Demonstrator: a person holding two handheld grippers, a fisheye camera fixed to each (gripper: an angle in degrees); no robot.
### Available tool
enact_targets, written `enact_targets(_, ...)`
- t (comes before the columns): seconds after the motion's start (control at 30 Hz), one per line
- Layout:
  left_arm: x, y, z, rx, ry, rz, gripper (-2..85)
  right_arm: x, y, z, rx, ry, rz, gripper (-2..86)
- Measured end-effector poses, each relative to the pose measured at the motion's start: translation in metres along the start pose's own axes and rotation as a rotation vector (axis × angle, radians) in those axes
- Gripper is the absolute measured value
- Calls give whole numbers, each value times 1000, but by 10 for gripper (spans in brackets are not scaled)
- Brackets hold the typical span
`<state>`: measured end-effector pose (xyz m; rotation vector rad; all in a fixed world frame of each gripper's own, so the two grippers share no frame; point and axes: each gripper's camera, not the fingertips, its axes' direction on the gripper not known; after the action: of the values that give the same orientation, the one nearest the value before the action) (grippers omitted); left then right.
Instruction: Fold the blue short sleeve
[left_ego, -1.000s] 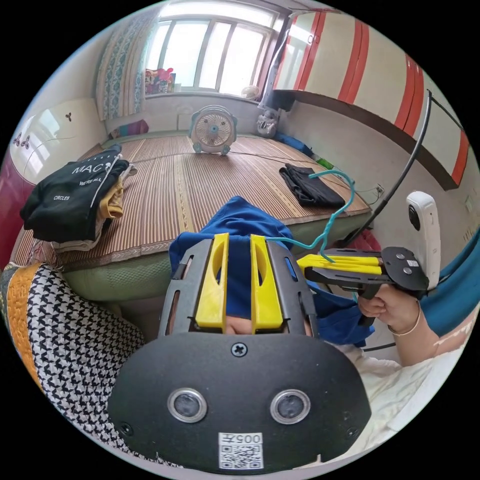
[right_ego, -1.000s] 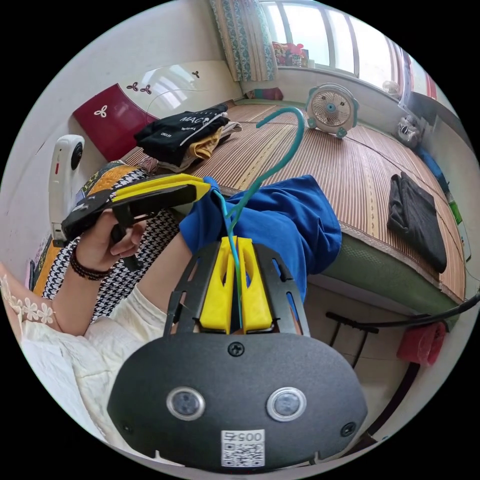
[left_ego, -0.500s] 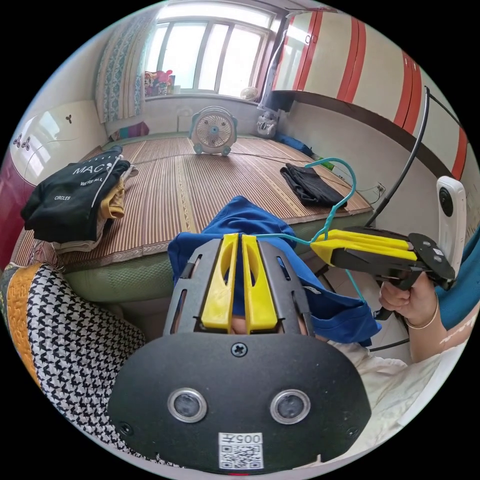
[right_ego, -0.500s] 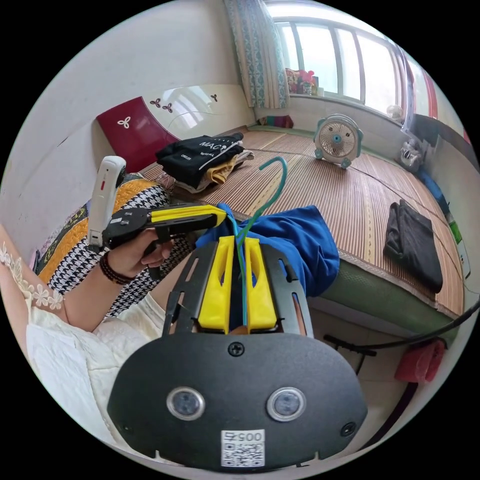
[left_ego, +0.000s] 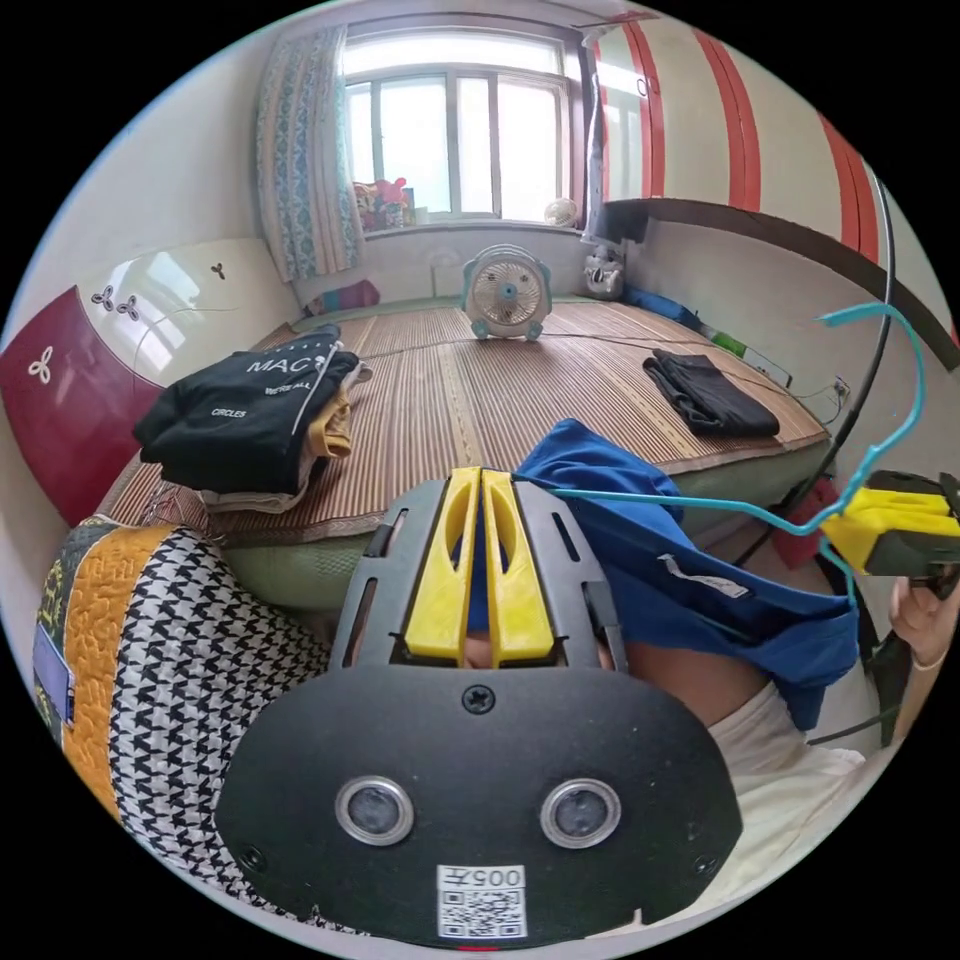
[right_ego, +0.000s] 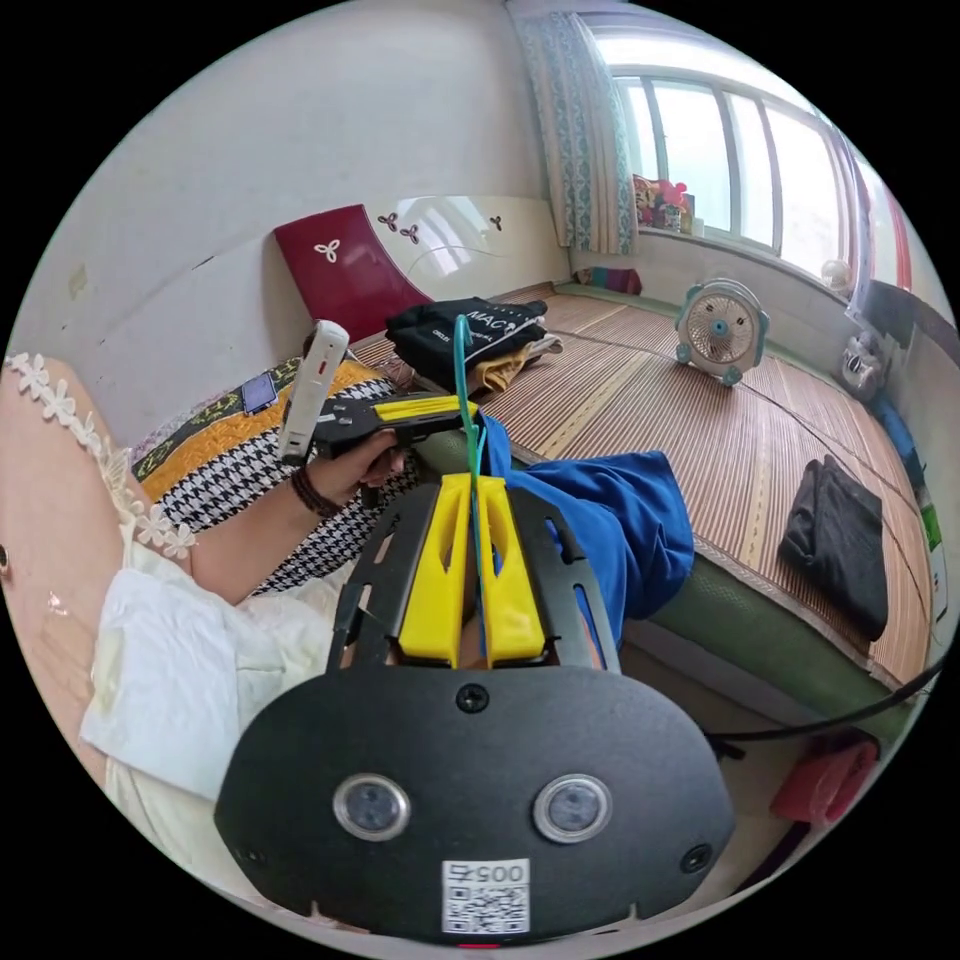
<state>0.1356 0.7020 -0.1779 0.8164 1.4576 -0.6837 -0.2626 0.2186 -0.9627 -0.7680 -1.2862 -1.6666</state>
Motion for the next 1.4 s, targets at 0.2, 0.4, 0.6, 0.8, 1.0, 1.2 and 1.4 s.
enact_targets(0.2, -21, -5, 4, 7, -42, -67, -5, 18, 9, -41, 14, -45, 37, -16)
enact_targets(0.4, -24, -5, 14, -41, 31, -67, -5, 46, 15, -54, 67, -54, 170, -16)
enact_targets(0.6, -14, 5, 26, -158, 129, -36, -2, 44, 2, -38, 79, 4, 183, -16)
enact_targets(0.8, -20, 13, 12, -202, 172, -38, -1, 30, -14, -11, 32, 90, 142, -16)
enact_targets(1.0, -5, -12, -83, 52, 239, 101, 12, 13, -23, 16, 4, 148, 116, -16)
enact_targets(1.2, 40, -28, -134, 178, 494, 281, 75, -1, -33, 34, -2, 190, 71, -15)
enact_targets(1.4, 47, -42, -127, 175, 439, 225, 67, -15, -35, 44, -8, 214, 38, -15)
